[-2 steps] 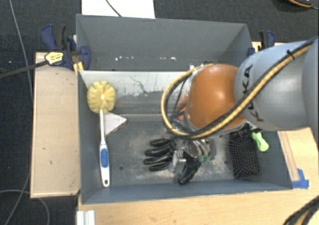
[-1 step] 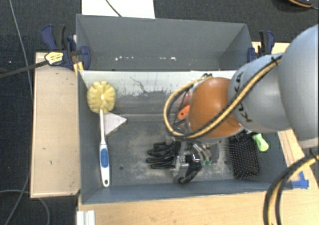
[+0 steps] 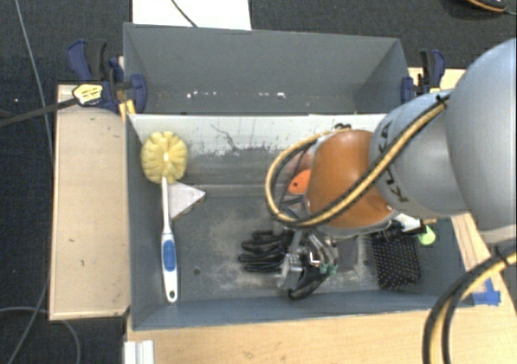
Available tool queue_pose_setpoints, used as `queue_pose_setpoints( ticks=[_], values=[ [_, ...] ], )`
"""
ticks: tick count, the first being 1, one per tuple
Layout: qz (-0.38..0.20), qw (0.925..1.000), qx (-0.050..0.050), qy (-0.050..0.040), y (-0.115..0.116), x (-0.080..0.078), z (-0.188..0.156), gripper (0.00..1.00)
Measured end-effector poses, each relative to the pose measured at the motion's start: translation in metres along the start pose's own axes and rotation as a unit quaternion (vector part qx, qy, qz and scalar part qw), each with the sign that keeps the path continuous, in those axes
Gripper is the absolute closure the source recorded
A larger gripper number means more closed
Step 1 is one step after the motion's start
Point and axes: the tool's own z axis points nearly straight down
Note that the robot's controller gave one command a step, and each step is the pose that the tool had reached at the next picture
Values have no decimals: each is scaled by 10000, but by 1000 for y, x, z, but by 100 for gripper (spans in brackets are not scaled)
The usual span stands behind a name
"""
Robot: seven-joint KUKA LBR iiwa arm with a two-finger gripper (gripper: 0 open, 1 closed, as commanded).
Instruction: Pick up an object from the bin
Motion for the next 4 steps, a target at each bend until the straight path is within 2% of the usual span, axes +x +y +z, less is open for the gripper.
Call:
queue_pose_setpoints(
  ticks=[1, 2, 3, 4],
  values=[
    [-729, 9973, -1, 1, 2, -9, 0, 0],
    [-13, 10000, -5, 0, 0, -1, 0, 0],
    [-710, 9975, -7, -17, 2, -9, -1, 100],
    [-708, 9975, -7, -17, 2, -9, -1, 100]
  ],
)
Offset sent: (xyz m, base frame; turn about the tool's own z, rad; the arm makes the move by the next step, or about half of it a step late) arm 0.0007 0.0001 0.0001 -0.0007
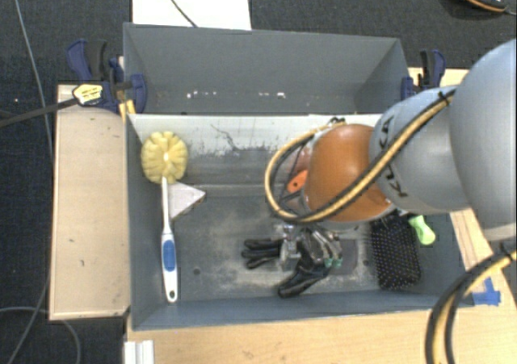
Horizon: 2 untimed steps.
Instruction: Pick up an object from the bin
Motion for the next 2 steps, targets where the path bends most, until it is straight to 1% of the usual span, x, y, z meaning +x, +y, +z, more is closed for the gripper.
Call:
queue_pose_setpoints(
  ticks=[1, 2],
  values=[
    [5, 10000, -1, -1, 0, 0, 0, 100],
    [10, 10000, 2, 40, 0, 2, -10, 100]
  ],
)
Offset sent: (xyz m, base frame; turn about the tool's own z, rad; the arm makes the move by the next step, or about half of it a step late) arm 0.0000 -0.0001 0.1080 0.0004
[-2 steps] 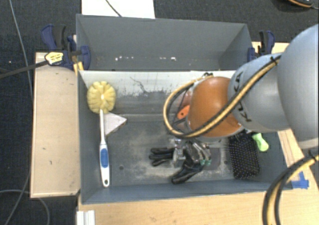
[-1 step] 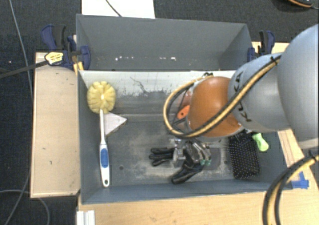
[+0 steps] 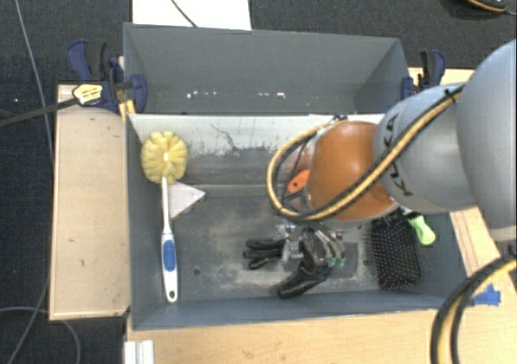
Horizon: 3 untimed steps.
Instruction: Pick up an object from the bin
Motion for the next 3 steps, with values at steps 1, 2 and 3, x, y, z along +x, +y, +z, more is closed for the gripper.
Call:
queue_pose_setpoints(
  ticks=[1, 2, 3],
  values=[
    [8, 10000, -3, -35, 0, -2, -27, 100],
    [10, 10000, -4, -50, 0, -3, -39, 100],
    [16, 10000, -2, -28, 0, -1, -57, 100]
  ],
)
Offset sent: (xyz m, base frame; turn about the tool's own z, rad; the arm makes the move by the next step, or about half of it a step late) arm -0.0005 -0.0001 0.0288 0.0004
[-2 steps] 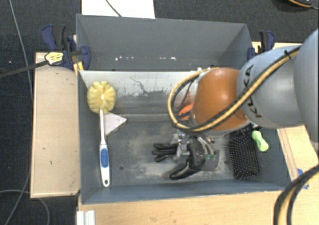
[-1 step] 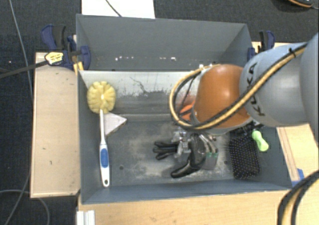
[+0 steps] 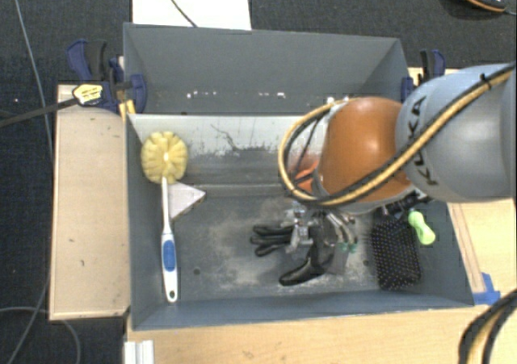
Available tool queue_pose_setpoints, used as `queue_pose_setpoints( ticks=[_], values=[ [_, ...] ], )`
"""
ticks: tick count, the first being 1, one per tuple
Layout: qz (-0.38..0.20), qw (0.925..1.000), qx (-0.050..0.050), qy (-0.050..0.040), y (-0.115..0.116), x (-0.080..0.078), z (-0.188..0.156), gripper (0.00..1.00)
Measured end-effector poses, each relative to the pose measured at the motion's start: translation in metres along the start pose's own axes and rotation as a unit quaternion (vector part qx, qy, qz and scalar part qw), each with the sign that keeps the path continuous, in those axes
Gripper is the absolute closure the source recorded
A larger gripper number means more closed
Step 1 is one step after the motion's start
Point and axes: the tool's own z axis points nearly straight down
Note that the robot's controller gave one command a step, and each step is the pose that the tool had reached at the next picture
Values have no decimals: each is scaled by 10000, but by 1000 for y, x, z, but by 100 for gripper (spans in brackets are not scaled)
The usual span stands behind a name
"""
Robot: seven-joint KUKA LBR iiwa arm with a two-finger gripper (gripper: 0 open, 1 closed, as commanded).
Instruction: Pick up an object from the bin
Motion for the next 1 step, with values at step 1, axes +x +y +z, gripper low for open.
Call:
queue_pose_setpoints(
  ticks=[1],
  values=[
    [7, 10000, -3, -27, 0, -1, -15, 100]
  ],
)
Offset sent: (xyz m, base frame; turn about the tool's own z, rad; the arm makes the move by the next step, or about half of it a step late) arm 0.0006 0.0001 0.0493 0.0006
